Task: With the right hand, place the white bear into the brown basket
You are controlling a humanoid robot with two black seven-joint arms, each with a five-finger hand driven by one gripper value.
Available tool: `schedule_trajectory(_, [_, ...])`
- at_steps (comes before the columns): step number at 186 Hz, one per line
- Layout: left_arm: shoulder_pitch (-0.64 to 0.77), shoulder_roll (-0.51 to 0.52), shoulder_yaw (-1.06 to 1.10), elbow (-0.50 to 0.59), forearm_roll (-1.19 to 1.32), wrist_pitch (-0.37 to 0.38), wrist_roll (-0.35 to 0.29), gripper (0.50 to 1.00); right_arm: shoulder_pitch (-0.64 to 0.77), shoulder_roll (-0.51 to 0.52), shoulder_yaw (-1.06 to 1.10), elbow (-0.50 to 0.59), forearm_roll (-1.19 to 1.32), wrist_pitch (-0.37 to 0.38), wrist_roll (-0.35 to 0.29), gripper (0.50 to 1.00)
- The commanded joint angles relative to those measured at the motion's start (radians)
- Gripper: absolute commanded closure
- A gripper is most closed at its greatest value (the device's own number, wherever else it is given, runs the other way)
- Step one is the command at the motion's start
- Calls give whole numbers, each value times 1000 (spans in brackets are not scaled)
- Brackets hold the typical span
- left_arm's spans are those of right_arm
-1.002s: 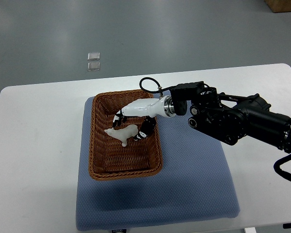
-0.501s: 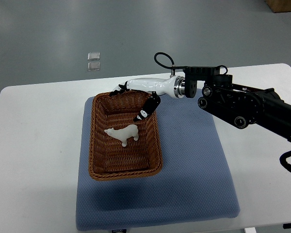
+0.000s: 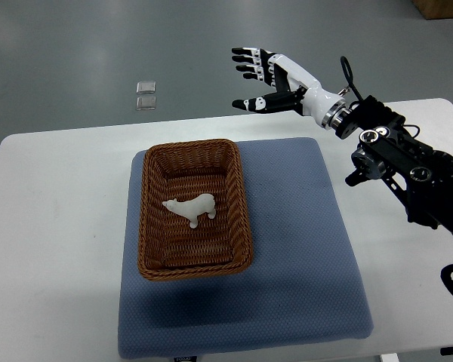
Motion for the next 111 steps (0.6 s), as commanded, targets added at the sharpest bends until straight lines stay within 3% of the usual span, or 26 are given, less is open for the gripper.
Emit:
schedule_trajectory(1, [0, 0, -2, 0, 0, 0, 0, 500, -61, 10, 64, -1, 86, -49, 52, 605])
schedule_trajectory(45, [0, 0, -5, -5, 0, 0, 0, 500, -136, 76, 133, -28, 292, -218, 98, 605])
schedule_trajectory(111, [-2, 0, -5, -5, 0, 0, 0, 500, -163, 124, 184, -97, 522, -318, 145, 603])
